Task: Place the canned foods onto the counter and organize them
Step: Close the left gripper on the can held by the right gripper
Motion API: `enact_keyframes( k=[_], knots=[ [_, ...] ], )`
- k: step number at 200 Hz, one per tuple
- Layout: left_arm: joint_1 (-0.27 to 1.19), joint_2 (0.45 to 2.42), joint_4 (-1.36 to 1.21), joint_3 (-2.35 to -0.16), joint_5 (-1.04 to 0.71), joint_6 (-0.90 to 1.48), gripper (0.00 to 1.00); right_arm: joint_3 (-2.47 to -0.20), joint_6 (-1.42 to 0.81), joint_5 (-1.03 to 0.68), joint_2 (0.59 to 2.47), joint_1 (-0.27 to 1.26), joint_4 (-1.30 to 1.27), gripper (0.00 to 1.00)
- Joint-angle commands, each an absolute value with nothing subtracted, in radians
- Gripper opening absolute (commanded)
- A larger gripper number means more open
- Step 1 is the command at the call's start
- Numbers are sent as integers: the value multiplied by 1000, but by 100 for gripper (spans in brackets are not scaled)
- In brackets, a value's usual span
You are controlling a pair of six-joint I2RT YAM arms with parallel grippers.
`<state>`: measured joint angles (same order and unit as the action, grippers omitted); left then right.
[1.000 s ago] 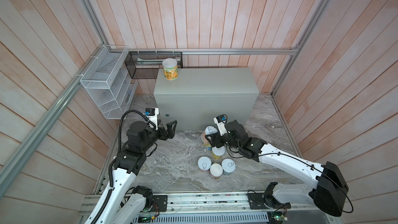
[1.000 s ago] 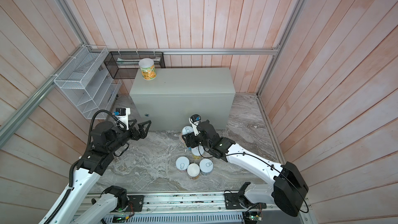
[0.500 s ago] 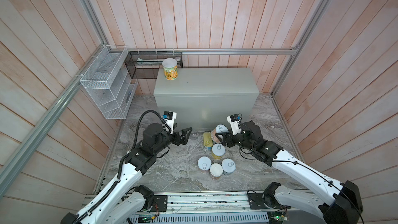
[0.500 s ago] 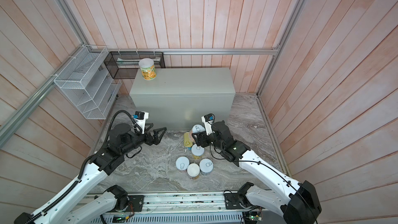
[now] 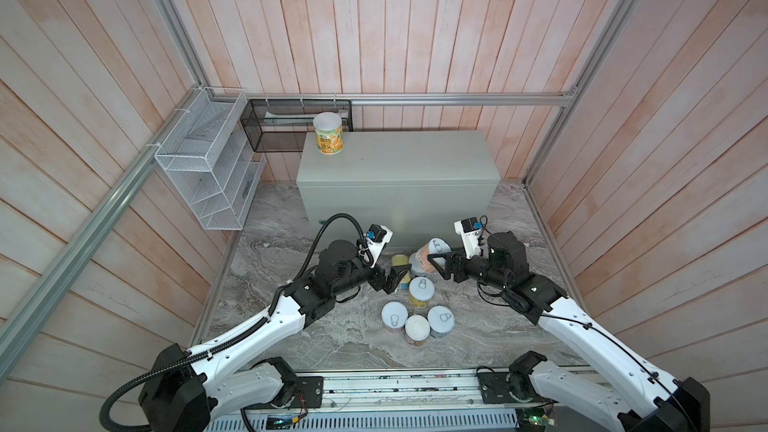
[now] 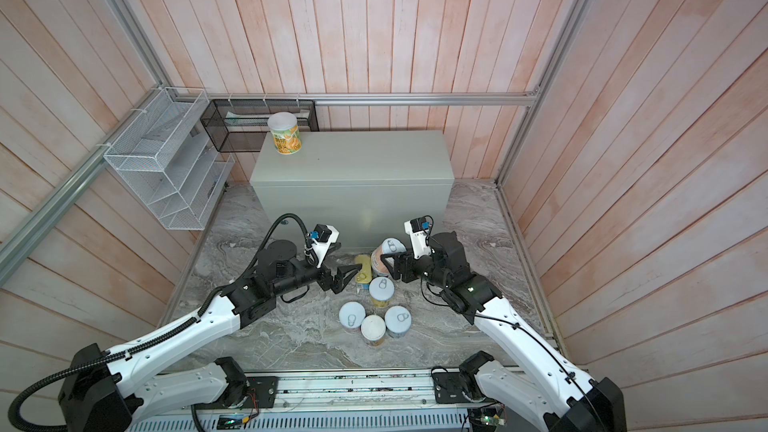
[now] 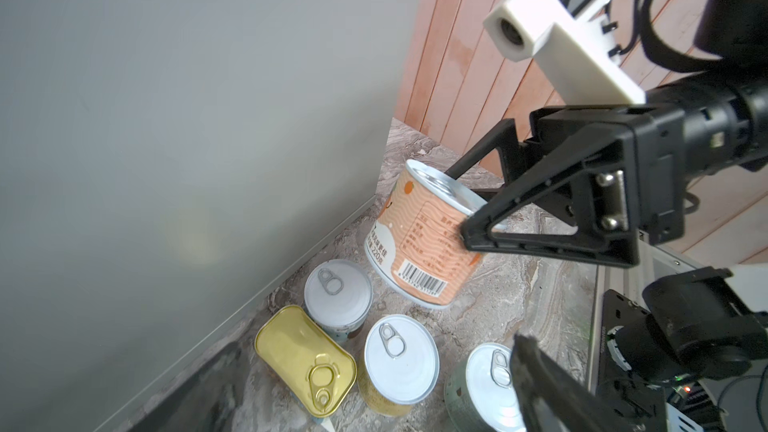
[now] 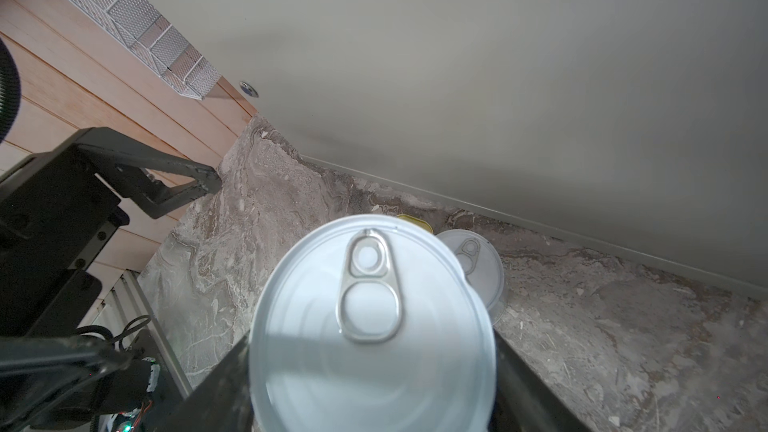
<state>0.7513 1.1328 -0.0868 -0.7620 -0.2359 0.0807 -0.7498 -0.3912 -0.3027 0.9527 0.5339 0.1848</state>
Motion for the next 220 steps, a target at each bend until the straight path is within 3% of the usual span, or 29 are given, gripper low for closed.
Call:
enact_keyframes(
  k=[1, 220],
  knots=[
    [755, 1146, -190, -735, -291, 25, 100, -756, -413, -391, 922, 512, 133, 61],
    [768, 1400, -356, -833, -476, -28, 100, -756, -452, -518, 966, 500, 94, 61]
  ],
)
